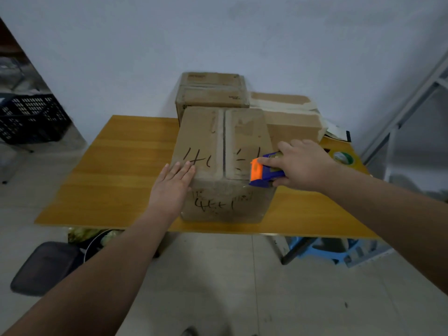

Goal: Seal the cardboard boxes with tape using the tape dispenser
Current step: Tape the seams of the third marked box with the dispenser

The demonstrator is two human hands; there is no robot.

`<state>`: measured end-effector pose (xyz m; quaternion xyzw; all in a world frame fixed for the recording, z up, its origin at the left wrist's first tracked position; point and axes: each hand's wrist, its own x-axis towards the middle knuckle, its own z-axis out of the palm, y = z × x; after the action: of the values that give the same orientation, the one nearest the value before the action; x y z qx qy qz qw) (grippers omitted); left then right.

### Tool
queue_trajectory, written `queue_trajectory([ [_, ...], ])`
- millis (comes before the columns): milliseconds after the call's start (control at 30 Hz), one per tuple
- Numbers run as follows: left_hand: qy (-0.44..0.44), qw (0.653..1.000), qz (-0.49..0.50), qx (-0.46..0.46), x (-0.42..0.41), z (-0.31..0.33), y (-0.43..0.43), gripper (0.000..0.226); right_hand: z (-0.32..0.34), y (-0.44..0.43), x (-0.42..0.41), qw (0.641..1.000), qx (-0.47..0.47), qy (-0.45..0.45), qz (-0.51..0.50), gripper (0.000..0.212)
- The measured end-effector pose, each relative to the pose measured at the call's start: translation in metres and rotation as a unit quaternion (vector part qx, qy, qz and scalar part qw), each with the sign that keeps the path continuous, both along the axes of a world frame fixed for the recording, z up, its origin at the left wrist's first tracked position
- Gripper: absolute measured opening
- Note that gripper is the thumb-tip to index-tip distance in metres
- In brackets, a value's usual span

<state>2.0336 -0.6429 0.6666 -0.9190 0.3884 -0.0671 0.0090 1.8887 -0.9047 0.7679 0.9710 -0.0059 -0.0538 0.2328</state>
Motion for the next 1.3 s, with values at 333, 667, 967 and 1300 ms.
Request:
queue_trajectory([
  [333, -0.012, 0.999, 0.030, 0.014, -0.018, 0.008, -0.015, 0.060, -0.009, 0.002, -0.003, 1.000, 0.005, 0.003, 0.005, 0.070],
  [667, -0.033, 0.993, -0.107, 0.030, -0.054, 0.014, -0.082, 0.067, -0.028, -0.002, -0.015, 0.999, 0.015, -0.037, -0.013, 0.072],
  [967, -0.034, 0.995, -0.070, 0.063, -0.063, 0.009, -0.101, 0.056, -0.034, -0.008, -0.021, 0.998, 0.030, -0.056, 0.005, 0.072],
  [1300, -0.048, 0.997, -0.032, 0.056, -0.069, 0.003, -0.104, 0.051, -0.027, -0.113, -0.083, 0.999, 0.007, -0.037, -0.018, 0.077],
])
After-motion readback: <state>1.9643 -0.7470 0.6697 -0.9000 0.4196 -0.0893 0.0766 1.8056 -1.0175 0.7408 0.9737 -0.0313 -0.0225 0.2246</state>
